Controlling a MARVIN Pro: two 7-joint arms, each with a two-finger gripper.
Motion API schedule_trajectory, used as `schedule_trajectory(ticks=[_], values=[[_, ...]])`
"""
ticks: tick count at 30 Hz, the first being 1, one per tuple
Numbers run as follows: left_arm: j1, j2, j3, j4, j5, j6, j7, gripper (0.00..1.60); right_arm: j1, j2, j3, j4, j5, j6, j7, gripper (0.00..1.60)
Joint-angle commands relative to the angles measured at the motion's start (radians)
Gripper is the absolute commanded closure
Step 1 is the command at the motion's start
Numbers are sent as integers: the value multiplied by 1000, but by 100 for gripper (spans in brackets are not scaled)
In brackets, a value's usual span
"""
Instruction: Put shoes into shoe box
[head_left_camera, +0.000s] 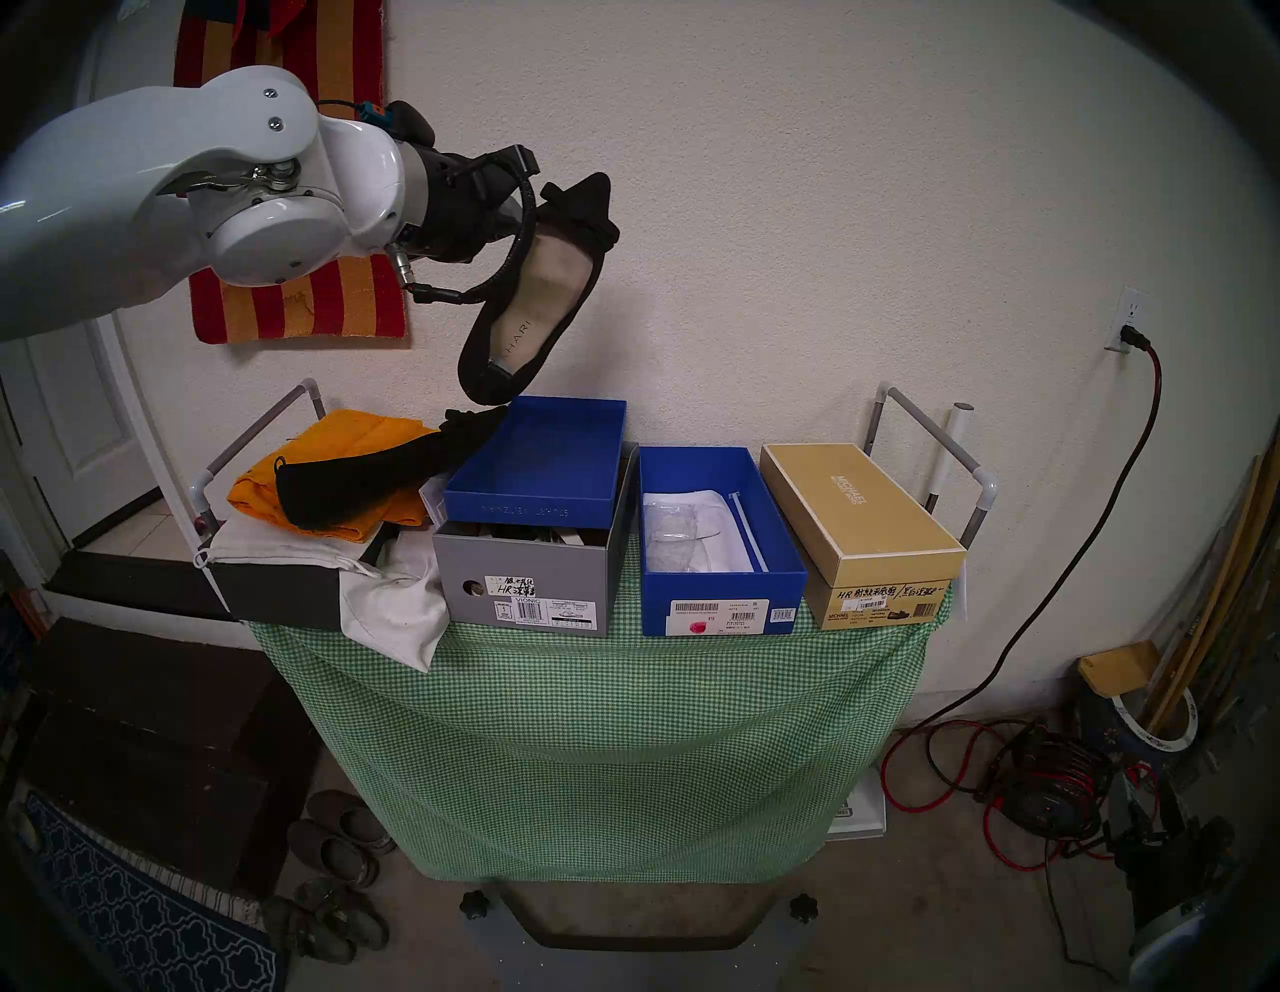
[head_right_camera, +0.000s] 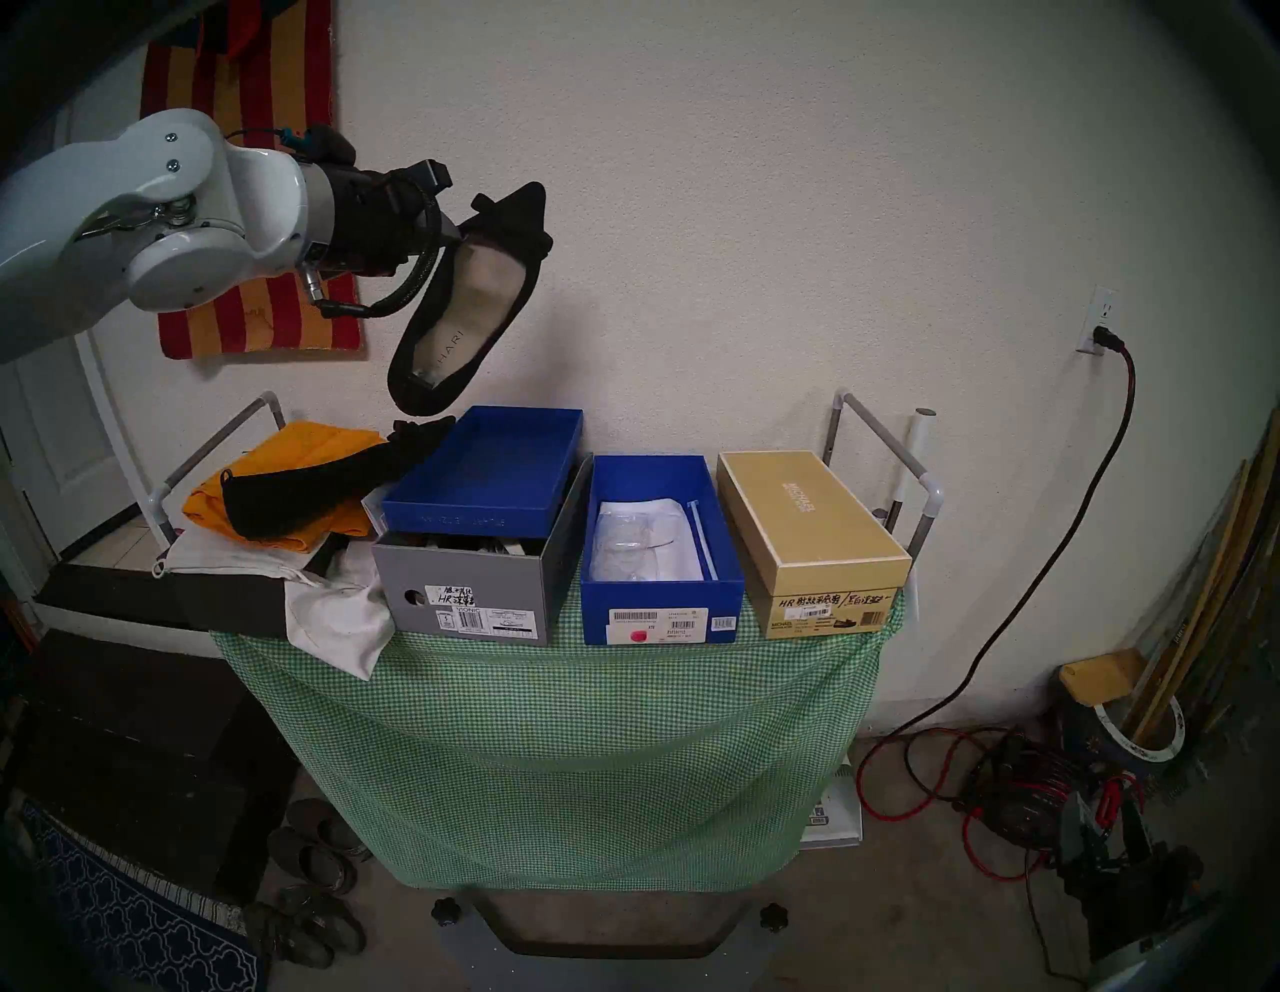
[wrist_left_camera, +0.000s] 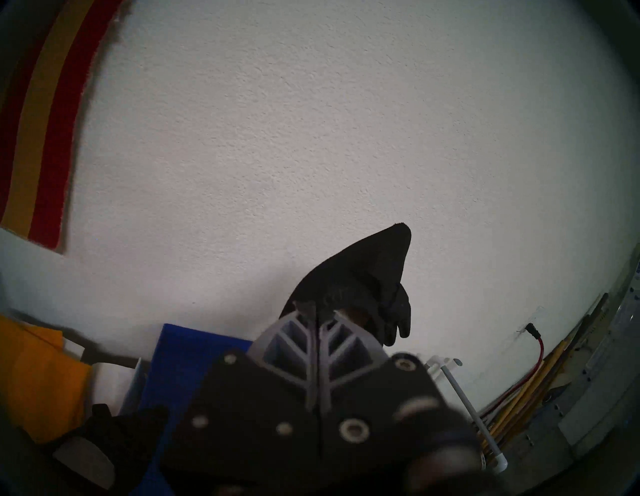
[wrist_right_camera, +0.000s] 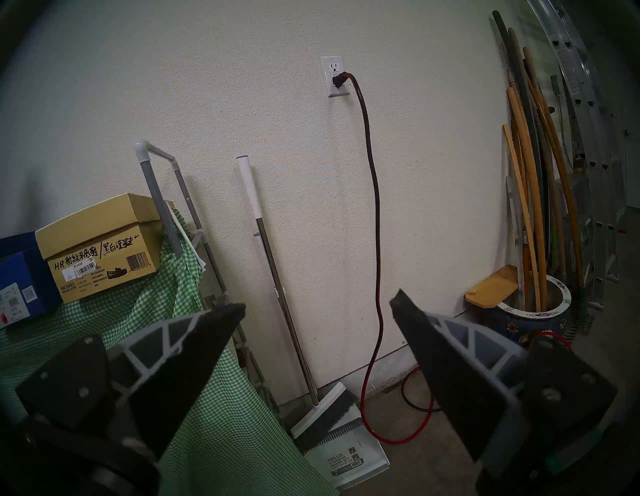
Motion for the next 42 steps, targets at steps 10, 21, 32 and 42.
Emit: schedule_trajectory(ticks=[10,21,32,42], values=[[72,-144,-101,21,-135,-79,-12,160,1,2,0,0,-1,1,1,0],[126,-211,-114,98,-191,-63,-29,160,1,2,0,0,-1,1,1,0],[140,-182,-111,47,-250,-83,2,160,1,2,0,0,-1,1,1,0],[103,-179,-102,24,-205,-91,36,160,1,2,0,0,-1,1,1,0]])
